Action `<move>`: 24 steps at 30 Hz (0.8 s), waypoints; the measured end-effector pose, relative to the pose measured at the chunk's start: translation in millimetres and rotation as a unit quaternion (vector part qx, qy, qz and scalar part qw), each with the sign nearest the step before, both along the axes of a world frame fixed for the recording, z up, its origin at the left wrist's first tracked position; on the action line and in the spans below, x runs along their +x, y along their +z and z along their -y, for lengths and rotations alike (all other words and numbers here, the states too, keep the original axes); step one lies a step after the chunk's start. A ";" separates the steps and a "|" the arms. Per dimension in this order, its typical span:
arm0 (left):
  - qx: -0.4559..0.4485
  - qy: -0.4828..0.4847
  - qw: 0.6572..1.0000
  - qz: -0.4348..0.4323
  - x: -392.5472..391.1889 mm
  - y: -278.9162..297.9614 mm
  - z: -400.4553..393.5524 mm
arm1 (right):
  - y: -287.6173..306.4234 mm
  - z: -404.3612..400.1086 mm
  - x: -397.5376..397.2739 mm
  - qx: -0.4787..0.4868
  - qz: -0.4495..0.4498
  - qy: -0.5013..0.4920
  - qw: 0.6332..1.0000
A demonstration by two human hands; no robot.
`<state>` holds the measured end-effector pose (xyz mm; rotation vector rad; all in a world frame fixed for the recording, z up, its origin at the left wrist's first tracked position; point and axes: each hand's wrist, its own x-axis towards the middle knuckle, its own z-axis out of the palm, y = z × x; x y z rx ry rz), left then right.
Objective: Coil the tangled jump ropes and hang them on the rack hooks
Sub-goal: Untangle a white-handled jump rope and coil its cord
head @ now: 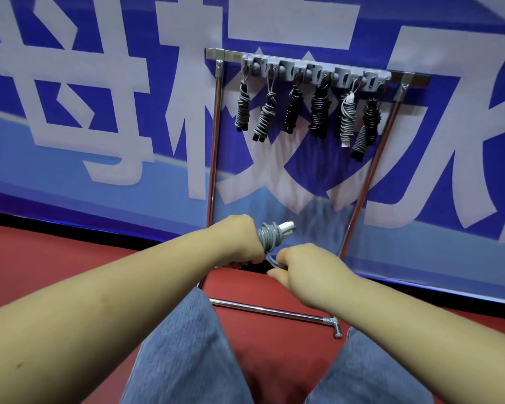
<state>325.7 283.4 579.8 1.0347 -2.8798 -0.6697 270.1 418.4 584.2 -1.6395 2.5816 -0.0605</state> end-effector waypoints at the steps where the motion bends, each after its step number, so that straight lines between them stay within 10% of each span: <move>1: -0.015 -0.006 0.999 0.030 0.1 0.1 -0.9 | 6.6 -0.7 1.3 0.005 -0.043 0.029 0.999; 5: -0.037 -0.092 0.982 0.160 1.6 -3.6 -8.5 | 29.9 5.6 -1.5 0.026 -0.111 0.140 0.984; 9: 0.004 -0.165 0.971 0.175 10.0 -5.8 -20.6 | 41.6 11.2 -21.0 0.024 0.012 0.157 0.987; 16: 0.150 -0.242 0.958 0.031 30.0 -4.7 -39.2 | 19.5 1.4 -43.2 -0.077 0.262 0.072 0.959; 24: 0.339 -0.238 0.909 -0.042 29.9 -19.0 -51.4 | -2.3 -2.9 -46.5 -0.109 0.337 -0.042 0.934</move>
